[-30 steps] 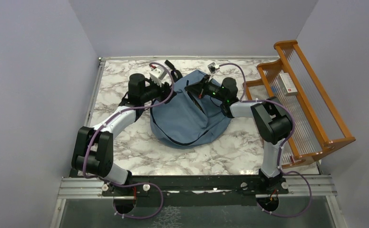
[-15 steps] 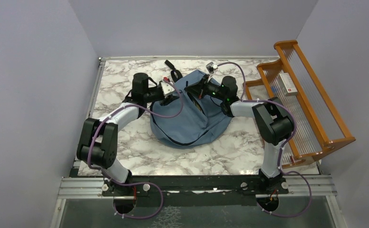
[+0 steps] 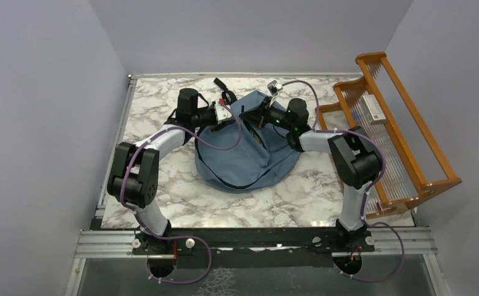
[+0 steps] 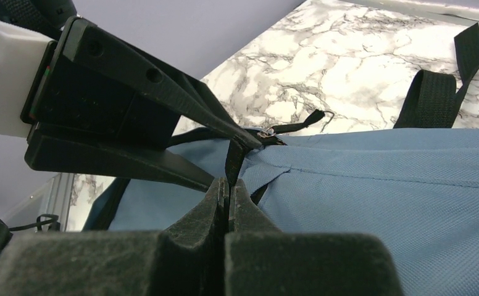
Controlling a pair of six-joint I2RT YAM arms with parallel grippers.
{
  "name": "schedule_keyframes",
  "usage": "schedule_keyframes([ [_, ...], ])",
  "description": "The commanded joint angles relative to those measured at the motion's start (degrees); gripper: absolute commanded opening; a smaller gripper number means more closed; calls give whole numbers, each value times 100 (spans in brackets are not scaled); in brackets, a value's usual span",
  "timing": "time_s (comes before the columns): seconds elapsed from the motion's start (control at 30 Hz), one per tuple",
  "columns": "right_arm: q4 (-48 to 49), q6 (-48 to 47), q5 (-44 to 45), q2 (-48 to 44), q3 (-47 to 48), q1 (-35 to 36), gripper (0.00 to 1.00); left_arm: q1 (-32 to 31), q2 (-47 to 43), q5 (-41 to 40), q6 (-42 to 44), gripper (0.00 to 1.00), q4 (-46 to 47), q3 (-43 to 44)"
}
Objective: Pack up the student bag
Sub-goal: Zip the student bag at the center of the board.
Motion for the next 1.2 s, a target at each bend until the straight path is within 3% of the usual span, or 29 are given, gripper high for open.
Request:
schedule_keyframes([
  [0.0,44,-131,-144,-214,58,-9,1,-71,185,121,-79,42,254,312],
  [0.3,22,-161,-171,-224,73,-15,1,-212,470,159,-97,37,164,558],
  [0.5,-28,-212,-186,-249,58,-15,1,-262,579,78,218,21,-359,730],
  [0.63,-80,-257,-189,-290,34,-15,1,-262,653,23,447,0,-816,901],
  [1.17,-717,-826,-491,-1042,-531,-16,0,43,758,-378,88,0,-774,937],
])
